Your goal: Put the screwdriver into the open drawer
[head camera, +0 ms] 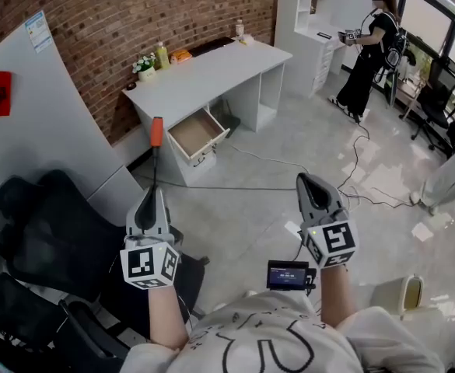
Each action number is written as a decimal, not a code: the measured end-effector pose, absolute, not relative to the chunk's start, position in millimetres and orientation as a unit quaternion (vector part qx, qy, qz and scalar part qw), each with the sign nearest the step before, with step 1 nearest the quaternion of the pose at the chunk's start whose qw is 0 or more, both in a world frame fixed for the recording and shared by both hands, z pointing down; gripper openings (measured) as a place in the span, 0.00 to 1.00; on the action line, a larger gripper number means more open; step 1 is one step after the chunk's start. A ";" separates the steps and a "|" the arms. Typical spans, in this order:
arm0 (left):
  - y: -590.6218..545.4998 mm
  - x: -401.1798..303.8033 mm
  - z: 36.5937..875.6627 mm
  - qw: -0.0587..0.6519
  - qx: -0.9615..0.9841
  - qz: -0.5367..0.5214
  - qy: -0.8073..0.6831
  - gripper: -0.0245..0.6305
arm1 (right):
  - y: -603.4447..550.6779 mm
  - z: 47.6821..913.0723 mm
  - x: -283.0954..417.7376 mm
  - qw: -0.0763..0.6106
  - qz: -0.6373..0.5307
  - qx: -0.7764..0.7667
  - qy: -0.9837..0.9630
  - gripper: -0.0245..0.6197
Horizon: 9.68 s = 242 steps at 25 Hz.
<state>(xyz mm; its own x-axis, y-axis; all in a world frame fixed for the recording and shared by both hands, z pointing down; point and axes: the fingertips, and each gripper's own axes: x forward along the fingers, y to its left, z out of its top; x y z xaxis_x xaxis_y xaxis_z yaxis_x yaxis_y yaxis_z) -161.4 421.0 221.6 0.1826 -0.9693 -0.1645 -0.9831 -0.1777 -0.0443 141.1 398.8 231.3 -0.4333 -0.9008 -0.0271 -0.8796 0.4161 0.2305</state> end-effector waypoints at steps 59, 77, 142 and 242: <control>37.3 -175.9 278.7 -0.004 -0.756 0.052 0.652 0.07 | 32.0 289.3 140.5 0.091 -0.056 0.524 -0.845 0.07; -154.9 -173.9 282.3 -0.011 -0.736 0.034 0.676 0.07 | -188.5 286.5 140.3 0.089 -0.043 0.503 -0.859 0.07; -246.1 -164.8 677.2 -0.270 -0.785 -0.140 0.539 0.07 | -266.4 658.3 106.4 0.258 0.211 0.476 -0.814 0.07; -291.2 -176.9 368.3 -0.126 -0.793 -0.073 0.592 0.05 | -301.0 338.7 100.1 0.157 0.024 0.495 -0.854 0.07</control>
